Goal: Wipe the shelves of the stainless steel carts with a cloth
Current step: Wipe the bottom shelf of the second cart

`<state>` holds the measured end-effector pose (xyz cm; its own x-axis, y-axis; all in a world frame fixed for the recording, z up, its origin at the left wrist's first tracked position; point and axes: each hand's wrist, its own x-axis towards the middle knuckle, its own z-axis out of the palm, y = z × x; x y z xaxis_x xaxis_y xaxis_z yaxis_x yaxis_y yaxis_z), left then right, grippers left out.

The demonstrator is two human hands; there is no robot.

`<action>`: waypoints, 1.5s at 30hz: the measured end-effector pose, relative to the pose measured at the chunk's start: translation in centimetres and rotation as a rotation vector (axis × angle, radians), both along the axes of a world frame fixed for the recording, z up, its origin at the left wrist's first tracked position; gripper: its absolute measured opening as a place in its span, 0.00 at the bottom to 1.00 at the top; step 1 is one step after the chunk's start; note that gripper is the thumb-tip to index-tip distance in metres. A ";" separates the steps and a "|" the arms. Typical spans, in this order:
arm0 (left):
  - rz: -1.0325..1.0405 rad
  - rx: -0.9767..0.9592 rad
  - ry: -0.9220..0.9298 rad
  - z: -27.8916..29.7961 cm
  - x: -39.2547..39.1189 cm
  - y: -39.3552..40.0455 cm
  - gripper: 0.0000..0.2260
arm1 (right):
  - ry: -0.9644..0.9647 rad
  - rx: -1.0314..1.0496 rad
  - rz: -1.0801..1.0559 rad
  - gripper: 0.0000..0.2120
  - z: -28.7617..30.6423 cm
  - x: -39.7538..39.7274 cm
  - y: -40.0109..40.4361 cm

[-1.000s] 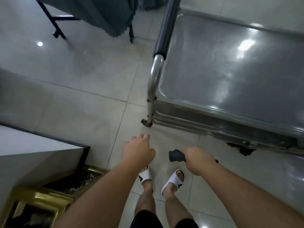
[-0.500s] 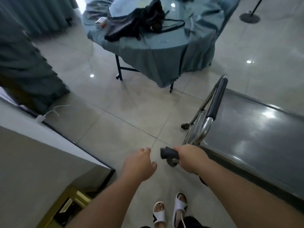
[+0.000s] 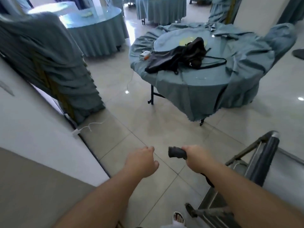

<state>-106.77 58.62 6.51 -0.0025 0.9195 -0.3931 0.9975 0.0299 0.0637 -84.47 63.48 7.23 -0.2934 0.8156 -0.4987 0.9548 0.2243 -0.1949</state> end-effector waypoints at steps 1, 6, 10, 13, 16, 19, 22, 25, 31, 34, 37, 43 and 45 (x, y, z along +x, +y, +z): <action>0.016 0.011 -0.004 0.3 -0.4 1.3 0.26 | -0.008 0.002 0.008 0.15 0.0 -0.2 1.6; 0.024 -0.016 -0.016 0.2 -1.8 8.1 0.25 | -0.032 -0.006 0.003 0.18 -0.2 -1.6 9.2; -0.040 -0.045 -0.018 -1.3 -3.0 15.8 0.25 | -0.026 0.015 -0.057 0.17 -1.7 -2.2 15.2; -0.115 -0.044 -0.059 -2.3 -4.0 23.1 0.24 | -0.014 0.040 -0.174 0.17 -2.9 -2.6 20.1; -0.213 -0.048 -0.078 -2.4 -4.6 30.0 0.24 | -0.004 0.024 -0.333 0.16 -2.7 -2.6 23.9; -0.309 -0.060 -0.064 -2.5 -4.0 35.9 0.22 | 0.050 0.040 -0.496 0.13 -2.4 -2.1 26.4; -0.404 -0.079 -0.083 -2.9 -1.8 40.4 0.22 | 0.089 0.038 -0.628 0.12 -2.6 -0.6 27.6; -0.504 -0.091 -0.099 -3.3 2.0 43.8 0.22 | 0.085 0.015 -0.753 0.10 -3.2 2.1 28.5; -0.730 -0.078 -0.075 -3.6 12.5 50.3 0.23 | 0.067 0.003 -0.947 0.13 -4.5 10.8 31.5; -0.801 -0.072 -0.065 -3.2 19.0 53.8 0.20 | 0.071 0.025 -0.995 0.12 -4.9 16.4 34.0; -0.830 -0.061 -0.058 -2.3 25.7 56.9 0.17 | 0.069 0.017 -1.003 0.14 -4.1 22.4 36.7; -0.886 -0.087 -0.077 -1.2 38.7 61.9 0.21 | 0.038 0.003 -0.990 0.16 -3.0 33.8 41.3; -0.925 -0.108 -0.069 -1.3 42.2 63.4 0.24 | 0.037 0.009 -1.024 0.13 -3.2 36.9 42.2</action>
